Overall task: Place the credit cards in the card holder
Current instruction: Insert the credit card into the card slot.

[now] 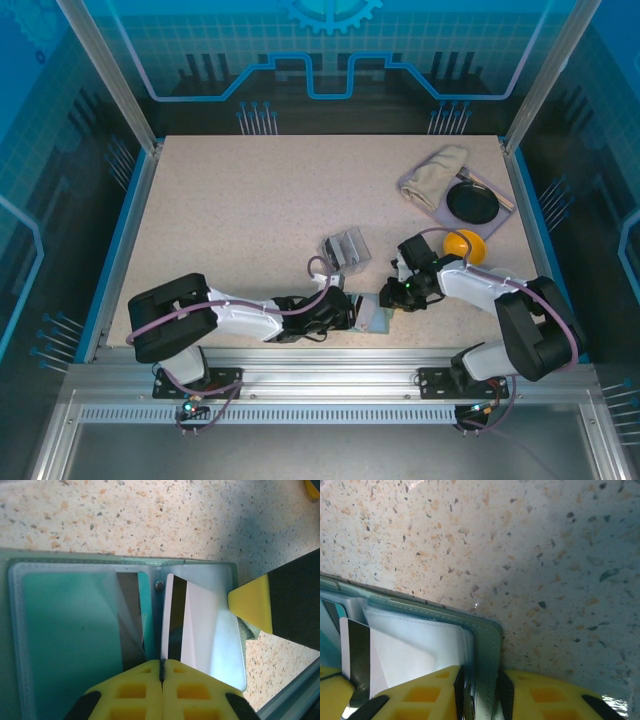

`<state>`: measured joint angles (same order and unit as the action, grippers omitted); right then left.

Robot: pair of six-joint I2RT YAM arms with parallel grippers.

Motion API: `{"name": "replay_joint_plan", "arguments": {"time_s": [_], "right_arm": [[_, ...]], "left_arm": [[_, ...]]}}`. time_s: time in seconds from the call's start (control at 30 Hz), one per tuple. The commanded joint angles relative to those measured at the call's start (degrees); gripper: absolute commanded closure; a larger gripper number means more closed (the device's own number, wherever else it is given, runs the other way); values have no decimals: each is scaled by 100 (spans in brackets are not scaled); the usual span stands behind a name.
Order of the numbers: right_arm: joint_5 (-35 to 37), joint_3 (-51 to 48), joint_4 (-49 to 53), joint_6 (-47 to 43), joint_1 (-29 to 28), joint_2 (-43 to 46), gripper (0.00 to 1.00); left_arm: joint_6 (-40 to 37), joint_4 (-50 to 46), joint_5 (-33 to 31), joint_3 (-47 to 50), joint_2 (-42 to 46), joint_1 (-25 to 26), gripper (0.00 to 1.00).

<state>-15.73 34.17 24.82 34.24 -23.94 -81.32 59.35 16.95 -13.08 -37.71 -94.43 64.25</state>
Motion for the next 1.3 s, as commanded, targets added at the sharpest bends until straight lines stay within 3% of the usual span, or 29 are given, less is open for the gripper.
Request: {"name": "replay_joint_plan", "arguments": {"time_s": [0.0, 0.2, 0.53, 0.83, 1.27], "right_arm": [[-513, -209, -592, -119, -125, -429, 71], [-502, -183, -522, -171, -127, -446, 71], [-590, -163, -566, -162, -128, -473, 71], [-584, -200, -592, -135, -126, -464, 71], [-600, -272, -674, -84, -124, -429, 73]], "left_arm": [[-85, -82, -110, -118, 5, -18, 99], [50, 178, -174, -47, -57, -18, 100], [950, 1053, -341, 253, -348, 27, 100], [1202, 866, -283, 164, -409, 100, 100], [812, 168, 584, -734, -938, 128, 96]]}}
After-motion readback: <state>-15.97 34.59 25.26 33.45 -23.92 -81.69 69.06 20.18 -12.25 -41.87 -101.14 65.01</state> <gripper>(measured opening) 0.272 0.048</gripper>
